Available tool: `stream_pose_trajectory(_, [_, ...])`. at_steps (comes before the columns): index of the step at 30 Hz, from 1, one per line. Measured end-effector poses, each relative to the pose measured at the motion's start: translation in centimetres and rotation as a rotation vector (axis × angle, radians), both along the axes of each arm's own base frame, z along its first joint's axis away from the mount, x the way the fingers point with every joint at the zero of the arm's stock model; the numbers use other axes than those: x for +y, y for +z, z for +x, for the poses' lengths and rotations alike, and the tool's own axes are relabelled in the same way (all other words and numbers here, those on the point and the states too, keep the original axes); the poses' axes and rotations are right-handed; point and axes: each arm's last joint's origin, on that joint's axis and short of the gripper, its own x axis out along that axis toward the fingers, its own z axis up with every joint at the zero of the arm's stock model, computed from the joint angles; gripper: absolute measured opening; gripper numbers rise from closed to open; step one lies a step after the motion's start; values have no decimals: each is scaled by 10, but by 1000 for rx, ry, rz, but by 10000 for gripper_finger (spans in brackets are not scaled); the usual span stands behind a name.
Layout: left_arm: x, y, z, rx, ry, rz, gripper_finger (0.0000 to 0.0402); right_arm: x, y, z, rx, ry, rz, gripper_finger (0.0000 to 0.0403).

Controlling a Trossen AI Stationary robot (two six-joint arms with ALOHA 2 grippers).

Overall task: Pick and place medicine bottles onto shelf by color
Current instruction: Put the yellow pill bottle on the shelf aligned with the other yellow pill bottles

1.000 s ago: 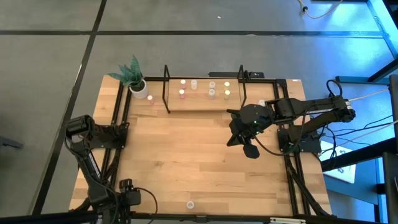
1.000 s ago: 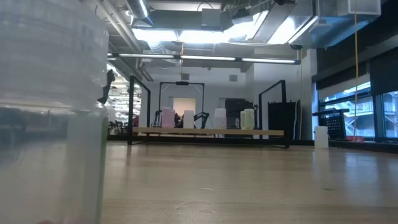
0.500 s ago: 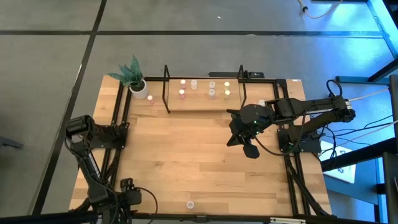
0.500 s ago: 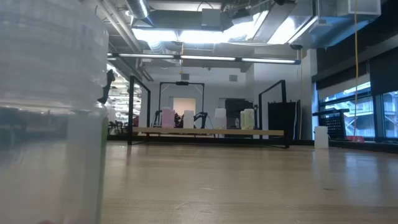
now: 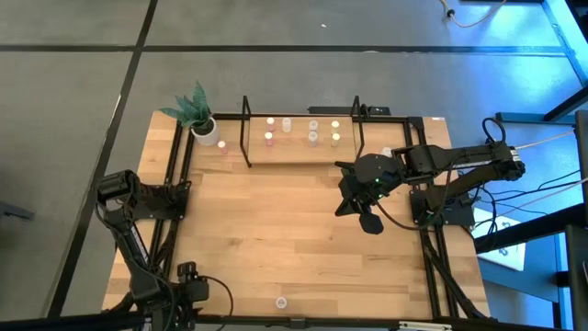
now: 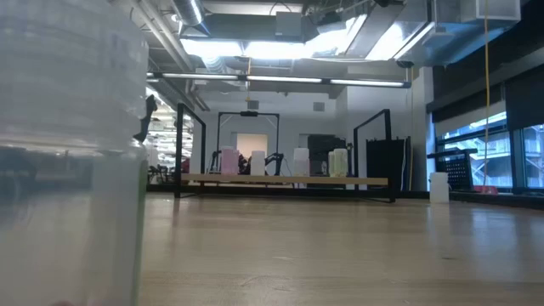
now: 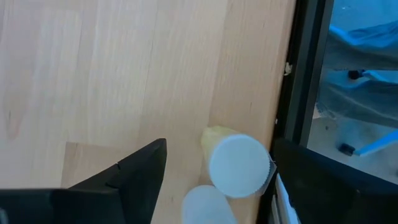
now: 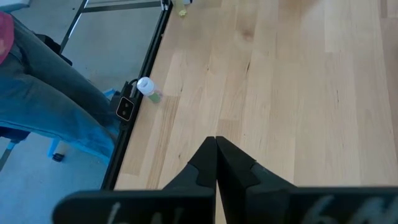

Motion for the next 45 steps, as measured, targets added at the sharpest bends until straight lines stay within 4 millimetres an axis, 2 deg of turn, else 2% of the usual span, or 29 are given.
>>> stream_pose_trajectory(27, [2,0,5,13,15,-2,92,0,0,0,0,0,0,6])
stream_pose_trajectory(33, [7,1,14,30,60,-18,86,0,0,0,0,-1,1,6])
stream_pose_trajectory(37, [19,10,22,61,124,-28,87,0,0,0,0,0,0,6])
stream_pose_trajectory(40, [34,24,29,85,175,-35,87,0,0,0,0,0,0,6])
stream_pose_trajectory(45, [67,55,43,31,273,-51,88,0,0,0,0,0,0,6])
